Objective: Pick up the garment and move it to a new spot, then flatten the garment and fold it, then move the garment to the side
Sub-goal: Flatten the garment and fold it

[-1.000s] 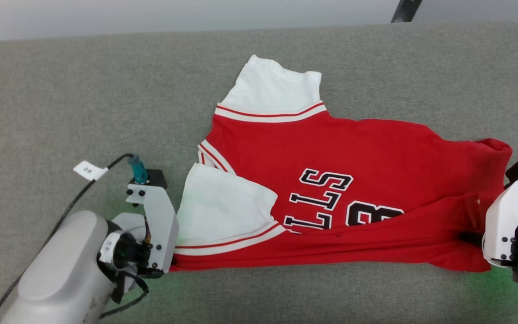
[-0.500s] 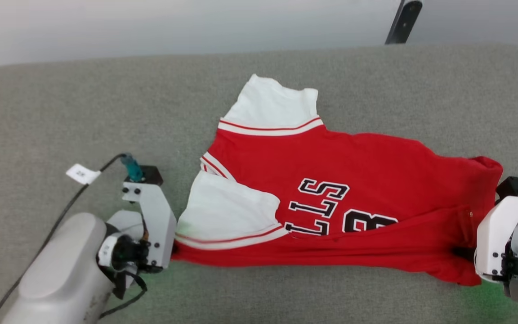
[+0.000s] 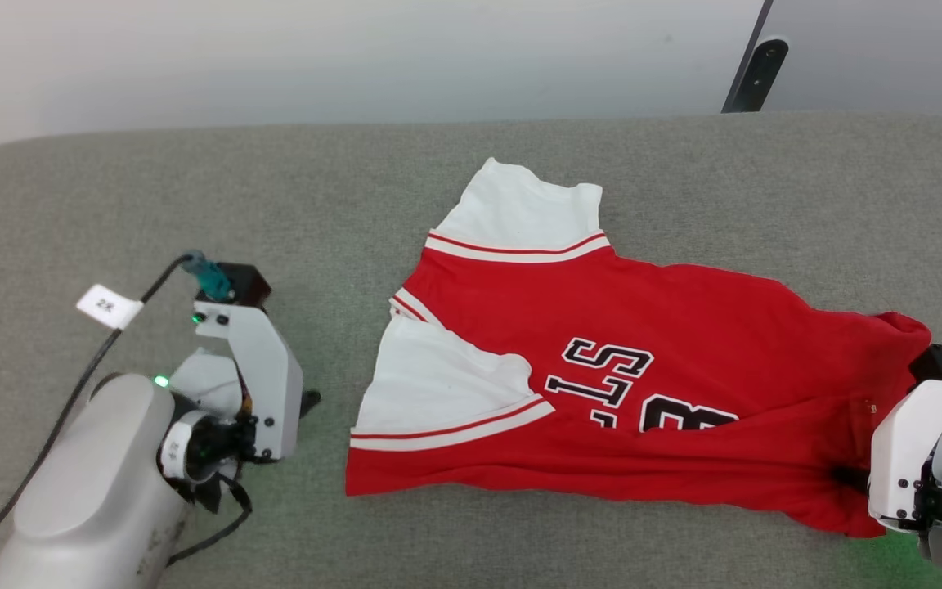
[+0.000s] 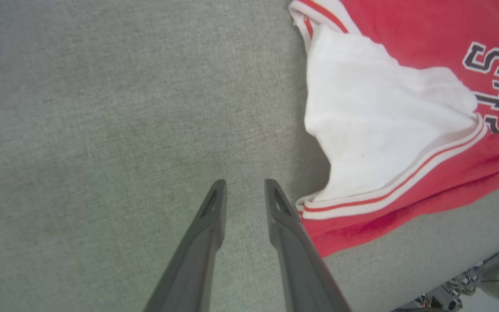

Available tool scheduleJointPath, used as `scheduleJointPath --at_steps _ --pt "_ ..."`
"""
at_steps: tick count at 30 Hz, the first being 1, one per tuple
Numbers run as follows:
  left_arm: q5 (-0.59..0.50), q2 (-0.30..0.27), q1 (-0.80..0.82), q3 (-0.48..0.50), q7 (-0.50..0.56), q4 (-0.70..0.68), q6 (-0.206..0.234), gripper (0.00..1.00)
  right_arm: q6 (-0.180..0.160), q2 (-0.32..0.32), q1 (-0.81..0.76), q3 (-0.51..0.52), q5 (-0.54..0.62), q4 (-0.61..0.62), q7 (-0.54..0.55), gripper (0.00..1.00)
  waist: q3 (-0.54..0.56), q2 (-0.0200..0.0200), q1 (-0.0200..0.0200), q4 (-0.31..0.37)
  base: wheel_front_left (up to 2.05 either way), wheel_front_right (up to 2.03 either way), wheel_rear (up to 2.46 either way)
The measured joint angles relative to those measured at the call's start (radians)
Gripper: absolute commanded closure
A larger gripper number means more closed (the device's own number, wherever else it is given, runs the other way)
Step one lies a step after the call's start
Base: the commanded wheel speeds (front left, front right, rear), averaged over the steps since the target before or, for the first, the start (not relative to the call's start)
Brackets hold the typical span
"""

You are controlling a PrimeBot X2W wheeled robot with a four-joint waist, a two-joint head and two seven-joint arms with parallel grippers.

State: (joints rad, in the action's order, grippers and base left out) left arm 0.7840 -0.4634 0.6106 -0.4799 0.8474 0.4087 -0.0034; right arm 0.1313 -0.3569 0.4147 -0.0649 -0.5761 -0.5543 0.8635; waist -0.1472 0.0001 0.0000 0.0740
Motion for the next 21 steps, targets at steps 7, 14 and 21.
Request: scheduleJointPath --at_steps 7,14,21 --pt "-0.027 0.019 0.026 0.018 -0.195 -0.008 -0.060 0.33 0.000 -0.005 0.004 -0.010 0.011 -0.005 -0.063 0.00 0.009 0.0000 0.0000 -0.007 0.00 0.00 0.00" --pt "-0.062 0.026 0.028 0.023 -0.416 -0.007 -0.103 0.32 0.000 -0.036 -0.008 -0.031 -0.001 0.042 -0.107 0.00 0.033 0.0000 0.0000 -0.005 0.00 0.00 0.00" --pt "-0.063 0.021 0.002 -0.001 -0.587 -0.022 -0.121 0.30 0.000 -0.068 -0.087 -0.037 -0.030 0.173 -0.201 0.00 0.070 0.0000 0.0000 -0.006 0.00 0.00 0.00"
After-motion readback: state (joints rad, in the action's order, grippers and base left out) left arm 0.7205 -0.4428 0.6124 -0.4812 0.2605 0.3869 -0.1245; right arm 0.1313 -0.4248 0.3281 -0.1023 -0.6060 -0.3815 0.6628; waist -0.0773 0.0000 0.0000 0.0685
